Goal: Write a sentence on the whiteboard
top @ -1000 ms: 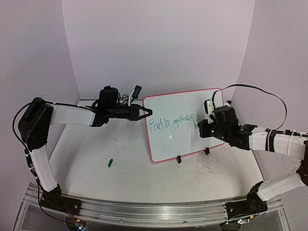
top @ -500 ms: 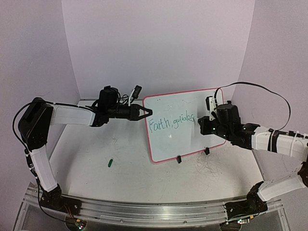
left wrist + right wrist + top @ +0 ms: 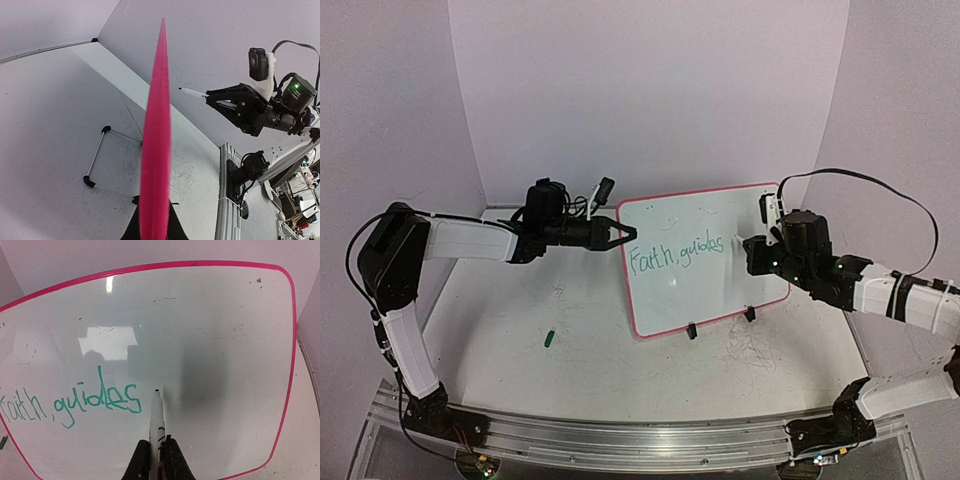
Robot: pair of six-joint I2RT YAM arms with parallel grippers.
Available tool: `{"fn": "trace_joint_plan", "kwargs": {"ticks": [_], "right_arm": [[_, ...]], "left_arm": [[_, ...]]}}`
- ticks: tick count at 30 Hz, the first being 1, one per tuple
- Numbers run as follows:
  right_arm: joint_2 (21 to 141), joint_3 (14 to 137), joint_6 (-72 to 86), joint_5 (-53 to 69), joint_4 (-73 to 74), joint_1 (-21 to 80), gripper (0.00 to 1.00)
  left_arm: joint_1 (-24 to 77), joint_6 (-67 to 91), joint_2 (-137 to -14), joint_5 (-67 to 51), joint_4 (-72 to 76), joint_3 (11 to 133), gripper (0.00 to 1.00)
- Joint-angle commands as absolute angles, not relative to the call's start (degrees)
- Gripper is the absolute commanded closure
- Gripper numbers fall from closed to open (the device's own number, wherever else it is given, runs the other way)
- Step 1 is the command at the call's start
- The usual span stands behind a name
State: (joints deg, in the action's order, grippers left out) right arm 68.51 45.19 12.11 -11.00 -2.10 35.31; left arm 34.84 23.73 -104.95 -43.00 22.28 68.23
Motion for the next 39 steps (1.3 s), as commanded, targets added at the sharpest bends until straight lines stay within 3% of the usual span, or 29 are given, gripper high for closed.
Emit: {"fn": "trace_joint_plan", "kwargs": {"ticks": [1, 39], "right_arm": [[68.8, 46.0, 10.4, -9.0, -3.1, 35.2, 1.0], [69.8, 45.4, 10.8, -12.3, -3.5, 35.1, 1.0]], "left_arm": [[34.5, 21.4, -103.4, -37.4, 15.7, 67.5, 1.0], [34.8, 22.0, -103.6, -35.9, 15.3, 68.0, 1.0]]}}
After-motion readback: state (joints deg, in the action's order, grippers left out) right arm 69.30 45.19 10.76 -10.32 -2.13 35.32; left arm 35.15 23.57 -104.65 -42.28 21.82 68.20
